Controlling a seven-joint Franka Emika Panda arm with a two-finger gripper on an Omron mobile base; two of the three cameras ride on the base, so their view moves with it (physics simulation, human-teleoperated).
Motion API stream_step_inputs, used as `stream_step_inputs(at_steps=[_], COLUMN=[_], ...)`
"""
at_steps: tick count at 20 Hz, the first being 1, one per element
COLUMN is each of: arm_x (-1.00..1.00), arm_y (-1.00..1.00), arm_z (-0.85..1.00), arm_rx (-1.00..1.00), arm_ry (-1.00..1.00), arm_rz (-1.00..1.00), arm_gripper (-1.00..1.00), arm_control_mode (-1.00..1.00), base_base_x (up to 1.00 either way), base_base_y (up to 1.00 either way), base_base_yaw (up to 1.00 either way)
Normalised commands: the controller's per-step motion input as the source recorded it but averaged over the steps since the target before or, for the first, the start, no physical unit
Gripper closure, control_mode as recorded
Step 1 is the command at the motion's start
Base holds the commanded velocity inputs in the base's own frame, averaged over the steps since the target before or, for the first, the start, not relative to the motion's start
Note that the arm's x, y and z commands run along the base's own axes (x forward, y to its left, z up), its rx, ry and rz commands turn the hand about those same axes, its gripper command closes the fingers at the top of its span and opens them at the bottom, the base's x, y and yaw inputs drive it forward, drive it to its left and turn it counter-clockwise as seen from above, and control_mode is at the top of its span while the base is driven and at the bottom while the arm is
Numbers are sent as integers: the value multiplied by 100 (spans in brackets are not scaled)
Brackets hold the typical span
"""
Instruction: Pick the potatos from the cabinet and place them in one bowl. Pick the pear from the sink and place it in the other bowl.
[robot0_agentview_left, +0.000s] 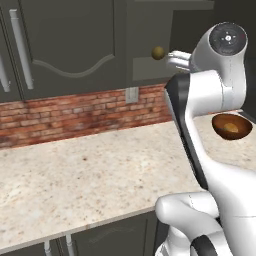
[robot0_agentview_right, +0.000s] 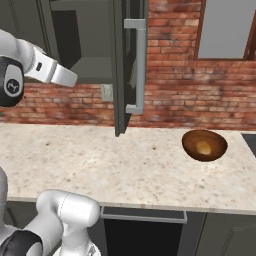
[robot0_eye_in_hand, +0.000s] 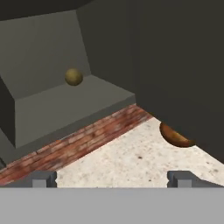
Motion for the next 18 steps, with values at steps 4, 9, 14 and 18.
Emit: stream_step_inputs(at_steps=[4, 9, 14, 18], arm_x=[27, -2, 21, 41], arm_y=[-30, 0, 4, 3], arm_z=[0, -1, 0, 10], arm_rx=[4, 0, -2, -4], arm_ry=[-6, -13, -10, 0], arm_rz=[3, 4, 2, 6], arm_gripper=[-100, -100, -100, -100], arm_control_mode=[-100, -100, -100, -100], base_base_x=[0, 0, 0, 0], base_base_y=[0, 0, 0, 0], base_base_yaw=[0, 0, 0, 0])
